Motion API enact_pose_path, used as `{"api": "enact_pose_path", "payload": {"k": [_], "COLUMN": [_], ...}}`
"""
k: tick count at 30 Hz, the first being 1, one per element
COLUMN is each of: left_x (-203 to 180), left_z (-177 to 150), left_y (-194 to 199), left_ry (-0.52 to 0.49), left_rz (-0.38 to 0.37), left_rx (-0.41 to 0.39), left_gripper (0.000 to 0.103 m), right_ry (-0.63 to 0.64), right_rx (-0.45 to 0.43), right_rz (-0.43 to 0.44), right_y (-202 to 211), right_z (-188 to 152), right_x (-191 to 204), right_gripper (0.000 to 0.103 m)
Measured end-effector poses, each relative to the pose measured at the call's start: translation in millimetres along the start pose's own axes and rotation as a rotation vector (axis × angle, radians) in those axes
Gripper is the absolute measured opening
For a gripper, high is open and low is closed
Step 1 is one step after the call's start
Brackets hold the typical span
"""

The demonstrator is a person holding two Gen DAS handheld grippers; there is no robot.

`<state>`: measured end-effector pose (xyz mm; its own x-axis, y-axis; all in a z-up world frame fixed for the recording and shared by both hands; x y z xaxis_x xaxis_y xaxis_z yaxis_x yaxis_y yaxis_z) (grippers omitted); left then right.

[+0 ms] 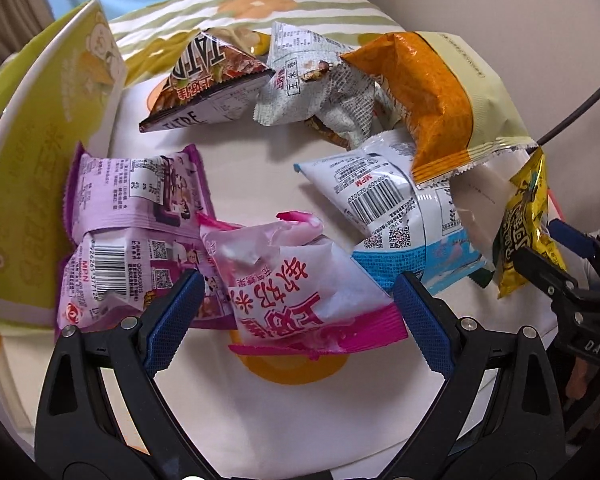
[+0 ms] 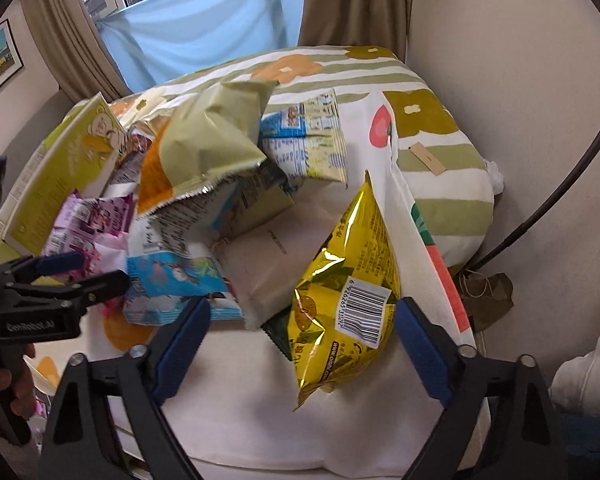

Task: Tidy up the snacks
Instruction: 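Grasp the pink-white bag with the left tool while the right tool grasps the yellow bag, then carry both bags to the box and release them inside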

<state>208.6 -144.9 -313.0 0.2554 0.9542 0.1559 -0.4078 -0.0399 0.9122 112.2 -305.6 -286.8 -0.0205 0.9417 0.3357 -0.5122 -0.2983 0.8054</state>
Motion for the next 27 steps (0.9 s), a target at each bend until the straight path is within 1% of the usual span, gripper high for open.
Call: {"api": "enact_pose_path", "payload": {"k": [1, 3, 6, 9, 13, 18, 20, 24, 27], "left_x": [-1.1, -4.6, -8.8, -8.2, -7.0, 1.7, 2.7, 3.3, 3.0], "left_z": [-0.2, -1.0, -4.3, -4.5, -4.9, -6.0, -11.4, -16.4, -17.7], "left_y": [-0.9, -7.0, -17.7, -23.6, -28.0, -34.6, -35.8, -31.9, -26.7], "left_ry": [-0.001, -0.007, -0.008, 0.008, 0.009, 0.004, 0.004, 0.006, 0.019], "left_rz": [-0.006, -0.024, -0.033, -0.053, -0.064, -0.062, -0.062, -0.06, -0.07], "left_rx": [0.005, 0.024, 0.045, 0.06, 0.066, 0.069, 0.066, 0.063, 0.064], "left_gripper": [0.094, 0.09, 0.088, 0.087, 0.085, 0.059, 0.057, 0.053, 0.052], "right_ry": [0.001, -0.001, -0.003, -0.019, -0.037, -0.034, -0.029, -0.013, -0.016], "right_rx": [0.002, 0.001, 0.005, 0.026, 0.042, 0.045, 0.042, 0.041, 0.037], "right_rz": [-0.002, -0.01, -0.025, -0.024, -0.02, -0.02, -0.019, -0.035, -0.038], "right_y": [-1.3, -3.1, -5.6, -11.1, -16.6, -20.7, -21.6, -21.2, -19.2], "right_z": [0.3, 0.5, 0.2, -1.3, -3.0, -2.5, -0.8, -1.3, -1.3], "right_x": [-1.5, -5.3, -8.0, -14.1, -18.6, -21.2, -21.3, -22.2, -25.0], "right_gripper": [0.086, 0.085, 0.084, 0.076, 0.075, 0.075, 0.074, 0.067, 0.062]}}
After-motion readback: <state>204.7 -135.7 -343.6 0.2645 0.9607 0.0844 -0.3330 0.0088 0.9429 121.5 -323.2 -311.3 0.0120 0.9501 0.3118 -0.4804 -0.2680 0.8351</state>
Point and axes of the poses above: each gripper's, at about its wrist camera, not at the fingertips, and y roughly against the way its jaws point, x to its left, z to its top, the point moved 6 cm from there along -y, roughly the way its jaws point, and after that the axes turned 15 degrees about z, right-handed, at the moved point
